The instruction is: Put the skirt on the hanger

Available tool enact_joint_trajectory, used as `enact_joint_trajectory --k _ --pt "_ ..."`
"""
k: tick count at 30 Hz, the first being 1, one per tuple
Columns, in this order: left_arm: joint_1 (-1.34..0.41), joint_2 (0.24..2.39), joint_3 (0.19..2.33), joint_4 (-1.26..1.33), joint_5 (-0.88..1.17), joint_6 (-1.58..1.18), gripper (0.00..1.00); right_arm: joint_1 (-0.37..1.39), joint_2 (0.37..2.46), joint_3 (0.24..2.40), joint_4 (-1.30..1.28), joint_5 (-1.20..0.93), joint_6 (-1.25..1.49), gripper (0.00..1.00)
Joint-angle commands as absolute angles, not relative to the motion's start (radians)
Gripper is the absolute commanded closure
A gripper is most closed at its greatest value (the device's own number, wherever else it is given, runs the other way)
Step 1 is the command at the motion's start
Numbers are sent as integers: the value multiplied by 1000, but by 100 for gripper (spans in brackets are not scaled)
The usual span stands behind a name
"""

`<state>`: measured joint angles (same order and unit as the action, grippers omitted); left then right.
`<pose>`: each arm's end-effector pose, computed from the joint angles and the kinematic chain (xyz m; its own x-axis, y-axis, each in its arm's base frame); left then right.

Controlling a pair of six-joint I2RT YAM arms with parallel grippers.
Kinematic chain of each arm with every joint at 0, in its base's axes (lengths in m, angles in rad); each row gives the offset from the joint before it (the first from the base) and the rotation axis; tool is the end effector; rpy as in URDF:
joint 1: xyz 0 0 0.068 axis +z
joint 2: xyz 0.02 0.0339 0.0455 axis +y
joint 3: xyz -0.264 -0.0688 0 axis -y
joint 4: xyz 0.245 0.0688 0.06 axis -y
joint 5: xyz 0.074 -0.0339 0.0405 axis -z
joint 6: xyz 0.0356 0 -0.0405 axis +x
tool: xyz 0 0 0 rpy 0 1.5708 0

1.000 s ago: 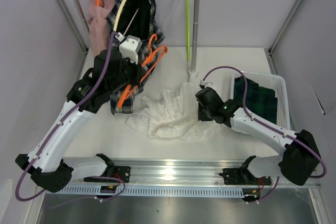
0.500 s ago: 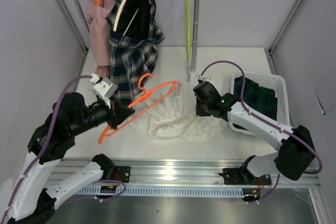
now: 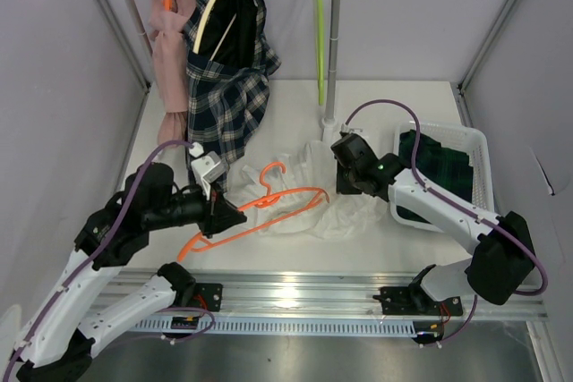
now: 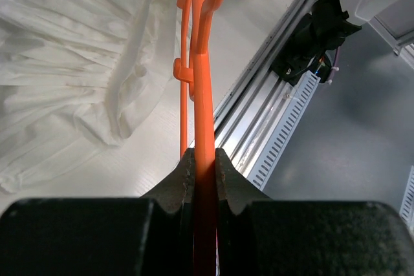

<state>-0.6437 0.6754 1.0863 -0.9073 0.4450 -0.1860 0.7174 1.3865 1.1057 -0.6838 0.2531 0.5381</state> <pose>0.0771 -0.0770 0.3809 -0.5306 0.1894 -0.8262 0.7595 0.5391 -0.3641 0.2210 0.1809 0.2736 -0.8029 -0.0420 -0.5947 -0.1369 0.9839 0.1153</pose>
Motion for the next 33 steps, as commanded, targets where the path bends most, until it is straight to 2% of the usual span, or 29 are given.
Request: enact_joint_trajectory --k 1,19,33 --pt "-658 684 1063 -810 471 -219 100 712 1373 1152 -686 252 528 100" --pt "-703 758 1003 -675 368 -236 100 767 1307 1177 -747 252 546 100" --pt "-791 847 953 -519 325 -259 100 842 1279 1287 -808 275 566 100"
